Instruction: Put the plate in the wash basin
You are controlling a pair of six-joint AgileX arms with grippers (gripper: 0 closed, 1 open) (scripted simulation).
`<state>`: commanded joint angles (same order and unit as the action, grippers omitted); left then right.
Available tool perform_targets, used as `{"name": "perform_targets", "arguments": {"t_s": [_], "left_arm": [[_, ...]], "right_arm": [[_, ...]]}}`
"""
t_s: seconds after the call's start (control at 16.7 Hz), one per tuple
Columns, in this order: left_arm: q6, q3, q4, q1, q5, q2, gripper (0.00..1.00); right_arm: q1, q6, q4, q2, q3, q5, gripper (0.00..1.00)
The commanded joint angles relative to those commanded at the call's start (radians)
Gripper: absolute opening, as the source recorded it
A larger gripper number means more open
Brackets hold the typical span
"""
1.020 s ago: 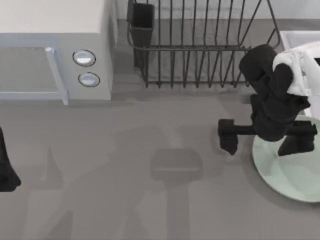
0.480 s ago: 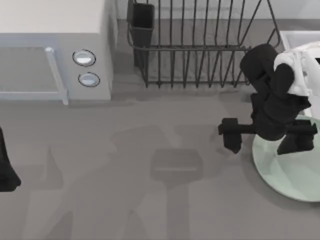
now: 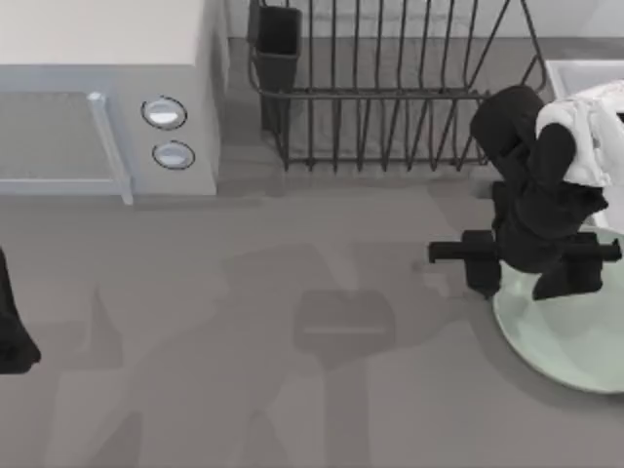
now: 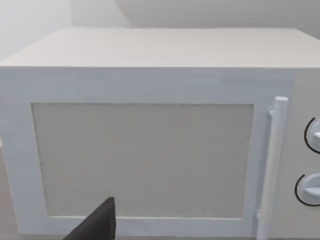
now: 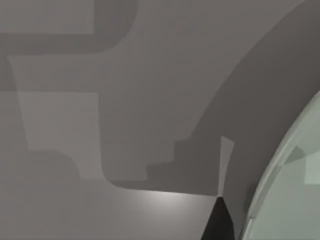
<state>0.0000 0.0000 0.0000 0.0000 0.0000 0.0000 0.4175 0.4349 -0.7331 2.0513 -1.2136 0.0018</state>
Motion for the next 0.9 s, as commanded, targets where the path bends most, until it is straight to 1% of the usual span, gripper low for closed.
{"name": "perform_targets", "arguments": {"t_s": [0.06, 0.12, 0.54, 0.6, 0.66, 0.78, 0.9], "left_arm": [[0.0, 0.0, 0.0, 0.0, 0.0, 0.0, 1.0], [0.0, 0.0, 0.0, 0.0, 0.0, 0.0, 1.0], [0.0, 0.0, 0.0, 0.0, 0.0, 0.0, 1.0], [0.0, 0.0, 0.0, 0.0, 0.0, 0.0, 1.0], [0.0, 0.0, 0.0, 0.0, 0.0, 0.0, 1.0], [0.0, 0.0, 0.0, 0.0, 0.0, 0.0, 1.0], [0.0, 0.0, 0.0, 0.0, 0.0, 0.0, 1.0]], "right_arm": [[0.0, 0.0, 0.0, 0.0, 0.0, 0.0, 0.02], [0.0, 0.0, 0.0, 0.0, 0.0, 0.0, 0.0], [0.0, 0.0, 0.0, 0.0, 0.0, 0.0, 0.0], [-0.012, -0.003, 0.003, -0.074, -0.021, 0.008, 0.0], [-0.012, -0.003, 0.001, -0.073, -0.023, 0.008, 0.0], [-0.011, -0.002, -0.033, -0.067, -0.057, 0.008, 0.0], [-0.01, -0.001, -0.109, -0.056, -0.134, 0.008, 0.0]]}}
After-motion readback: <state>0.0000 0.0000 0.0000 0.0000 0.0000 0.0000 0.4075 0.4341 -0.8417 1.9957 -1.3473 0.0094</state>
